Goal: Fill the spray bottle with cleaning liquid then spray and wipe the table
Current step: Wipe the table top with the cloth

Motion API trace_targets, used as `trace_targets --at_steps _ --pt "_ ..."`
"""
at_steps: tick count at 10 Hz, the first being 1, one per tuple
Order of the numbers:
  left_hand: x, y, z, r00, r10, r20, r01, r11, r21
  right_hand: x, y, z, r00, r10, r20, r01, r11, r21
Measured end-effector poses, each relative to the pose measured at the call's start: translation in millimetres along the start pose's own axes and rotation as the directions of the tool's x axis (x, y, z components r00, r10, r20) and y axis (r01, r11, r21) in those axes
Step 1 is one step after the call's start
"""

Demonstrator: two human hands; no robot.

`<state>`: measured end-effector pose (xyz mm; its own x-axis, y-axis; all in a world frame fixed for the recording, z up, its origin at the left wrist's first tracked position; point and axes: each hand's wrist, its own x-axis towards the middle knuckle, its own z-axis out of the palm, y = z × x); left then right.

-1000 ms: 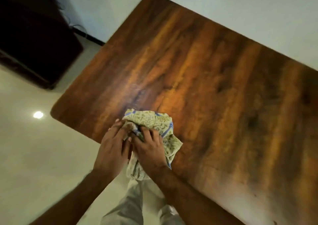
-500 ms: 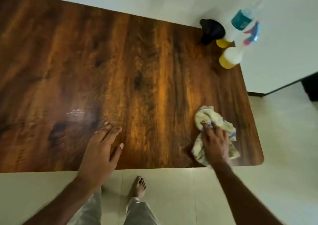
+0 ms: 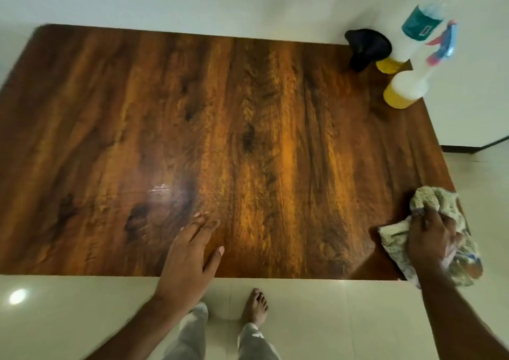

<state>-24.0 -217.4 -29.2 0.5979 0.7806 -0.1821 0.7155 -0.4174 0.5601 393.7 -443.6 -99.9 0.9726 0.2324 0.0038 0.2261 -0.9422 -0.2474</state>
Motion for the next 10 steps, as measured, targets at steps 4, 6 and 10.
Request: trace_targets --at_steps 4,6,10 --pt "24.0 -86.2 -75.4 0.994 -0.042 -0.104 0.038 0.999 -0.039 -277.8 -390.6 102.7 0.408 -0.846 0.344 0.832 0.500 0.241" --pt "50.2 -111.0 -104.6 0.995 -0.069 -0.068 0.071 0.997 0.031 -298.9 -418.0 121.3 0.245 -0.939 0.242 0.908 0.310 0.282" --pt "90.7 -46.9 -20.0 0.984 0.154 0.088 -0.152 0.988 -0.025 -33.8 -235.6 66.4 0.805 -0.592 -0.032 0.593 0.804 0.045"
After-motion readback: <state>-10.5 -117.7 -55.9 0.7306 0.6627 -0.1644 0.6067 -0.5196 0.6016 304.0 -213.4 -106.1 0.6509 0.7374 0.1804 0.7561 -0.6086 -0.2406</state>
